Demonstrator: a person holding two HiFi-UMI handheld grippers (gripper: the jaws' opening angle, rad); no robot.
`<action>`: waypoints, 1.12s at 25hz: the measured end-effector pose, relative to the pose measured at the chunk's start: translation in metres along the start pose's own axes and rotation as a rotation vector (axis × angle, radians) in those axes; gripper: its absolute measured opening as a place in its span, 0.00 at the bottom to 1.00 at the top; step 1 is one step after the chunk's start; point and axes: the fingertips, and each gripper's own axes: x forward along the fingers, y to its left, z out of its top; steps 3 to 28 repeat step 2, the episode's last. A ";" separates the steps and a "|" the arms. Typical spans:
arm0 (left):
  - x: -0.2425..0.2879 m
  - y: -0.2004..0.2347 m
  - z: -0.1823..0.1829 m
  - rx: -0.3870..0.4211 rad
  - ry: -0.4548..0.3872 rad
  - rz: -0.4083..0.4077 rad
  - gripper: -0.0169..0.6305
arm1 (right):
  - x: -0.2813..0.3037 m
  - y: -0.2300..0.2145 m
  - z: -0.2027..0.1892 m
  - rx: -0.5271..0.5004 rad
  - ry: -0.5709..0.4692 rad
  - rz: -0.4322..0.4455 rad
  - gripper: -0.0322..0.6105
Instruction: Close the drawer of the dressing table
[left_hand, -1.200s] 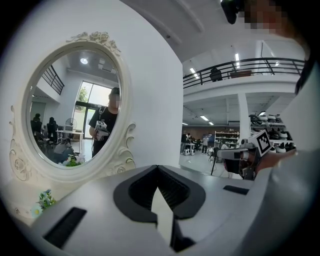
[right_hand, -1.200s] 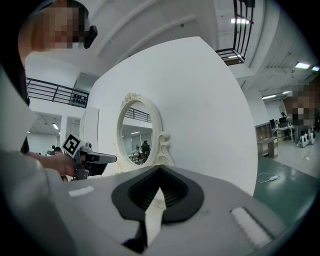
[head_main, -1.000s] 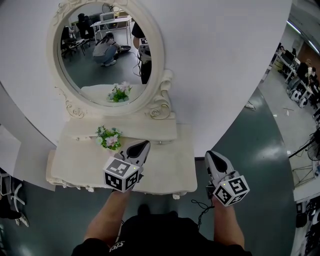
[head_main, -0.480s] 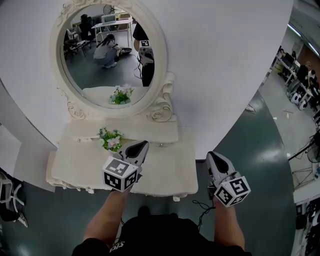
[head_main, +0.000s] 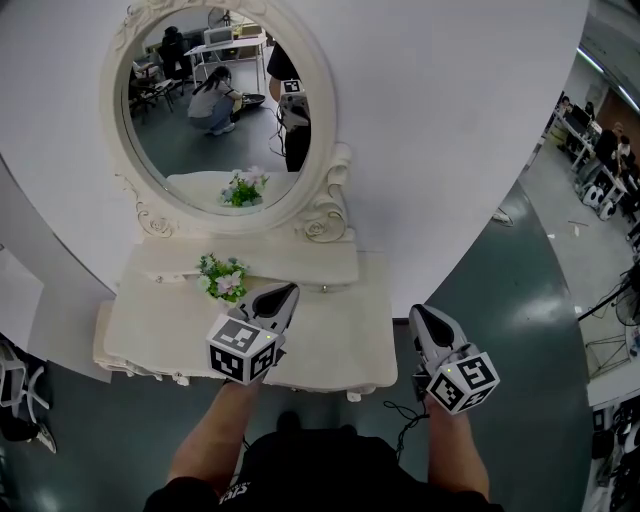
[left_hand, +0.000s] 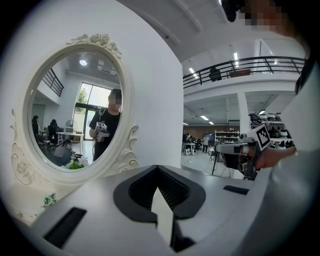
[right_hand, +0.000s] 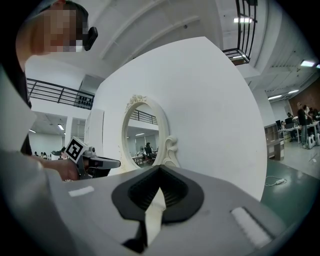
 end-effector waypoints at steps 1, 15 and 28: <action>0.000 0.000 0.000 0.000 0.000 0.000 0.03 | 0.000 0.000 0.000 0.001 0.000 0.000 0.06; 0.000 -0.001 -0.001 -0.001 0.001 0.000 0.03 | 0.000 -0.001 -0.001 0.002 0.000 0.001 0.06; 0.000 -0.001 -0.001 -0.001 0.001 0.000 0.03 | 0.000 -0.001 -0.001 0.002 0.000 0.001 0.06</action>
